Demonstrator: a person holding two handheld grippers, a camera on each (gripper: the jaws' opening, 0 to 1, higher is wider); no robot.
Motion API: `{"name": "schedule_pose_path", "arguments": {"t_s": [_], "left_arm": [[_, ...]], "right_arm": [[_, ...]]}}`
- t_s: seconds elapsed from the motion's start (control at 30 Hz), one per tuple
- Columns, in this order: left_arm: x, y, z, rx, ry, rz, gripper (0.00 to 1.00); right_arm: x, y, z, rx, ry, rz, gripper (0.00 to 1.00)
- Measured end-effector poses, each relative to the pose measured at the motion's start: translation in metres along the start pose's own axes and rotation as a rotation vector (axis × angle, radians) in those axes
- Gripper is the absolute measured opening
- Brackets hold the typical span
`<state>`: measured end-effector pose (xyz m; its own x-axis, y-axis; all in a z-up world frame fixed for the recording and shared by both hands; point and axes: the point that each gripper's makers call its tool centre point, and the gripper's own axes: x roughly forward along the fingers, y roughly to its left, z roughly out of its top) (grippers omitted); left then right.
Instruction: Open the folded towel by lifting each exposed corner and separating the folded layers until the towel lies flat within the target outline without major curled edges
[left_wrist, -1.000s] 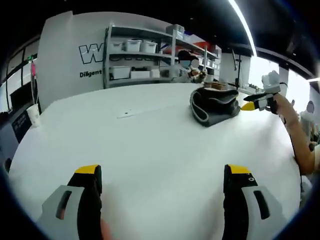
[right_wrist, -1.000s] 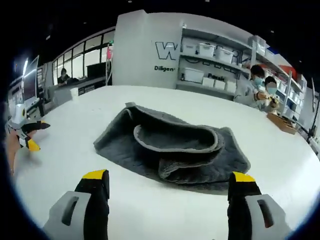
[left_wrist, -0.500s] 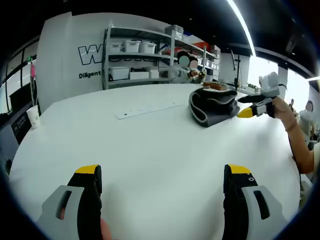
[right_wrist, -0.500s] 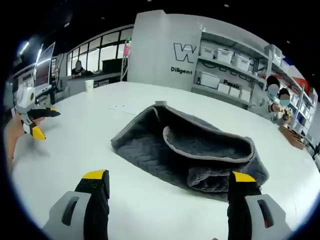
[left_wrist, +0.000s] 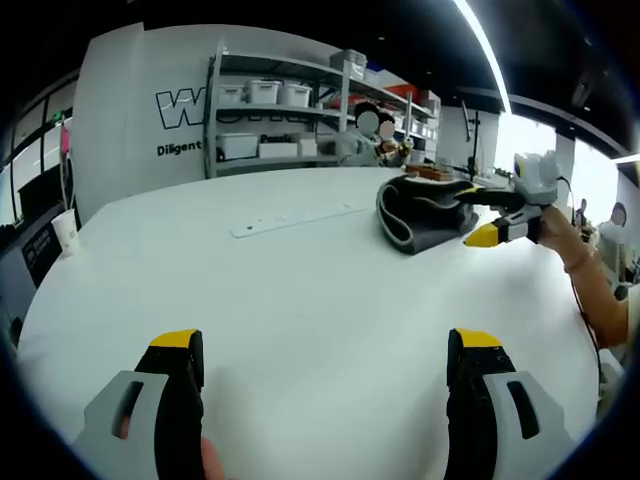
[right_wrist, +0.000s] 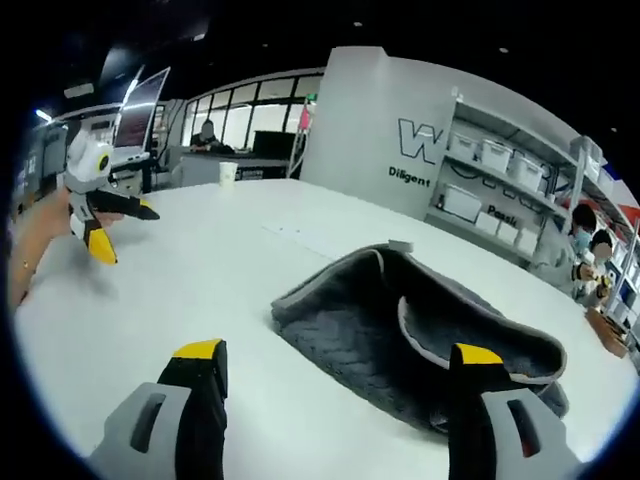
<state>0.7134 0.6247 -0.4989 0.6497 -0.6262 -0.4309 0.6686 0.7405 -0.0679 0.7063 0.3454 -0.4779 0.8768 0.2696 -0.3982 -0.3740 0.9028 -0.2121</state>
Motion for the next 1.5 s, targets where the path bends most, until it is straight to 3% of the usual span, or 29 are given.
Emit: {"name": "schedule_pose_path", "arguments": {"t_s": [0.17, 0.23, 0.53, 0.77, 1.07, 1.2, 1.27, 1.5], "left_arm": [[0.001, -0.001, -0.001, -0.007, 0.003, -0.004, 0.99], [0.002, 0.002, 0.000, -0.009, 0.005, -0.003, 0.99], [0.001, 0.001, -0.001, -0.013, 0.005, -0.003, 0.99], [0.002, 0.001, -0.003, -0.020, 0.010, -0.003, 0.99], [0.002, 0.002, -0.002, -0.020, 0.009, -0.003, 0.99], [0.002, 0.000, -0.004, -0.019, 0.012, -0.002, 0.99], [0.003, 0.001, -0.003, -0.019, 0.013, -0.001, 0.99], [0.003, -0.001, -0.006, -0.019, 0.020, -0.001, 0.99]], "right_arm": [[0.008, 0.008, -0.005, -0.085, 0.008, 0.005, 0.77], [0.011, 0.011, -0.005, -0.098, 0.003, 0.011, 0.66], [0.028, 0.026, -0.014, -0.124, -0.001, 0.076, 0.29], [0.036, 0.015, -0.023, -0.068, -0.008, 0.070, 0.16], [0.044, 0.010, -0.034, -0.002, 0.007, 0.072, 0.14], [0.046, 0.003, -0.039, 0.019, 0.006, 0.052, 0.01], [0.047, 0.000, -0.038, 0.035, -0.008, 0.057, 0.00], [0.047, 0.003, -0.038, -0.013, -0.002, 0.044, 0.00]]}}
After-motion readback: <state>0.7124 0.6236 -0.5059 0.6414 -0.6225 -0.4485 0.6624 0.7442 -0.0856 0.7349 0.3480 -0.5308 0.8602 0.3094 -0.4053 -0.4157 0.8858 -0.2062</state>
